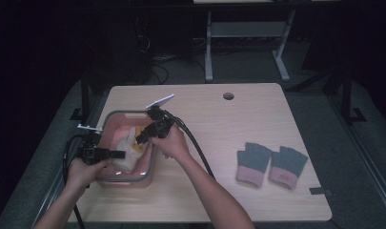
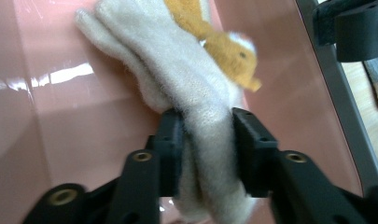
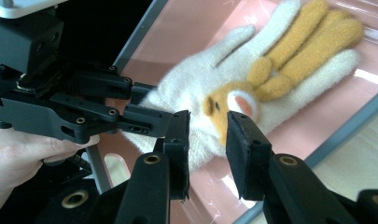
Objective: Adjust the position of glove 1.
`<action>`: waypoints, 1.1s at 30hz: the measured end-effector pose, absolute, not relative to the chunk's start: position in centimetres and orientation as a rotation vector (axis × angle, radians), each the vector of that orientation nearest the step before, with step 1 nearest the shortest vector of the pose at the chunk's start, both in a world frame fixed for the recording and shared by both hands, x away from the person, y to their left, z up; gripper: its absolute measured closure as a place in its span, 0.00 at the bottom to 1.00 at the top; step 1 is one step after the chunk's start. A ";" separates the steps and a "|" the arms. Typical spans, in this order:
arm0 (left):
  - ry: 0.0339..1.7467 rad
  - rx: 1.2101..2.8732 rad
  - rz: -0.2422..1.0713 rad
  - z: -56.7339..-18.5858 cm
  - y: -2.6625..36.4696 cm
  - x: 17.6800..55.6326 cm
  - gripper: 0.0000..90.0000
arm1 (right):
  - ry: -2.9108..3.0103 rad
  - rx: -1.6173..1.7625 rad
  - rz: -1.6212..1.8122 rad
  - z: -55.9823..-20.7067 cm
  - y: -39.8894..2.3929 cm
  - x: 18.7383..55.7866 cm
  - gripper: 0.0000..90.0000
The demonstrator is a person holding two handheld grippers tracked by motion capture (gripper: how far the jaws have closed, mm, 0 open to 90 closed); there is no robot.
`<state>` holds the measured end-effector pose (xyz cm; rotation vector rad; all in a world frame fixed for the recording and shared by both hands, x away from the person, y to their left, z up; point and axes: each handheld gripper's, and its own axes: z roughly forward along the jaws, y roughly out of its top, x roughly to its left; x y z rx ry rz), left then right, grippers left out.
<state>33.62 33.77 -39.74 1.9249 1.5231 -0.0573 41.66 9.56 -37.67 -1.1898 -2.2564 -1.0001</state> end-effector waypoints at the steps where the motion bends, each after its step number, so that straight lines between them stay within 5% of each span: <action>1: 1.523 1.937 -0.052 -39.5 33.8 33.6 0.66 | -2.256 -1.188 -1.003 -37.6 9.4 41.6 0.77; 9: 1.518 1.969 0.046 -37.2 34.5 33.3 0.65 | -2.236 -1.187 -1.045 -37.6 8.5 41.3 0.77; 23: 1.530 2.259 0.067 -39.8 31.0 34.8 0.65 | -2.232 -1.165 -1.091 -37.0 7.4 40.8 0.74; 33: 1.504 2.105 0.081 -38.1 32.4 34.8 0.62 | -2.225 -1.157 -1.110 -36.9 6.3 40.9 0.70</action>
